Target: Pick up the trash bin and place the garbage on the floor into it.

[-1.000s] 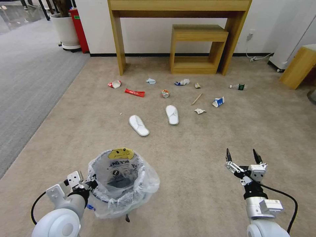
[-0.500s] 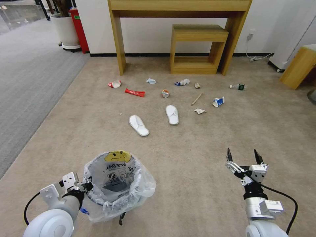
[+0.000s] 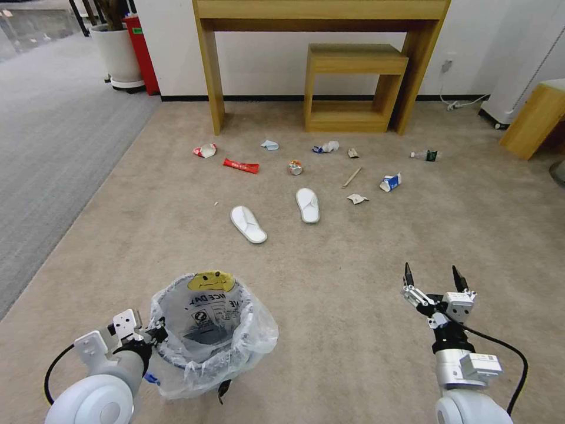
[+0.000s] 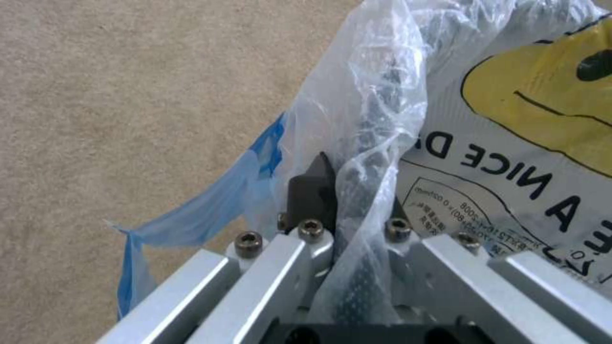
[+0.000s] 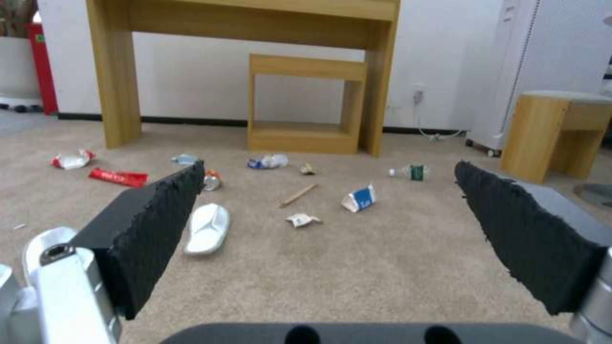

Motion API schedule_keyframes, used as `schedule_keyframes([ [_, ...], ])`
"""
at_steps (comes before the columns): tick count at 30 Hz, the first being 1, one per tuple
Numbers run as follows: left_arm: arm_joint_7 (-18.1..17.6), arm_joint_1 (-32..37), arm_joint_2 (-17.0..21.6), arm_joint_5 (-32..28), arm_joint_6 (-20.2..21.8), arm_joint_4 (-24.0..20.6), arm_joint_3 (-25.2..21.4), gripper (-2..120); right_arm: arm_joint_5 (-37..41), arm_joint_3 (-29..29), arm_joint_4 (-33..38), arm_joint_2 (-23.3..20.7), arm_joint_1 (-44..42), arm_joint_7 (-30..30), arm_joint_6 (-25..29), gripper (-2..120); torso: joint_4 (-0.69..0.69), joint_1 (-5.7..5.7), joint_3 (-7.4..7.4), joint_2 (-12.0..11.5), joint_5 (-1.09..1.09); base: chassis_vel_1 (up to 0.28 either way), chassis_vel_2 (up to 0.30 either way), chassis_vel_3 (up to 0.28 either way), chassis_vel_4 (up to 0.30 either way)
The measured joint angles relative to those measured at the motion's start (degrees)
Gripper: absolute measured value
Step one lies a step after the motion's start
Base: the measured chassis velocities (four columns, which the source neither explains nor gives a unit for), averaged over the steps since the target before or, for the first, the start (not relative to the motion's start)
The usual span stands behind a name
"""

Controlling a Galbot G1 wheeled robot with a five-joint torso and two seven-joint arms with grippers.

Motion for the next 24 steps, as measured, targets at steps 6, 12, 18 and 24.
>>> schedule_keyframes([
  [6, 0.2, -0.3, -0.3, 0.3, 0.0, 0.4, 0.2, 1, -0.8, 0.1, -1.0, 0.2, 0.5, -0.3, 0.3, 100, 0.00, 0.00, 0.01, 0.0, 0.00, 0.088, 0.101, -0.102, -0.112],
  [12, 0.2, -0.5, -0.3, 0.4, -0.1, 0.5, -0.1, 1, -1.0, 0.1, -1.3, 0.3, 0.7, -0.5, 0.6, 100, 0.00, 0.00, 0.00, 0.0, -0.01, 0.203, 0.225, -0.196, -0.218],
  [18, 0.2, -0.4, -0.4, 0.4, -0.2, 0.5, -0.2, 1, -1.1, 0.0, -1.4, 0.3, 0.7, -0.7, 0.9, 100, 0.01, 0.00, 0.00, 0.0, -0.03, 0.270, 0.257, -0.265, -0.250],
  [24, 0.5, -0.3, -0.9, 1.1, -0.4, 0.5, 0.0, 1, -1.1, 0.0, -1.4, 0.3, 0.6, -0.9, 1.2, 100, 0.00, 0.00, 0.00, 0.0, 0.00, 0.290, 0.267, -0.282, -0.273],
])
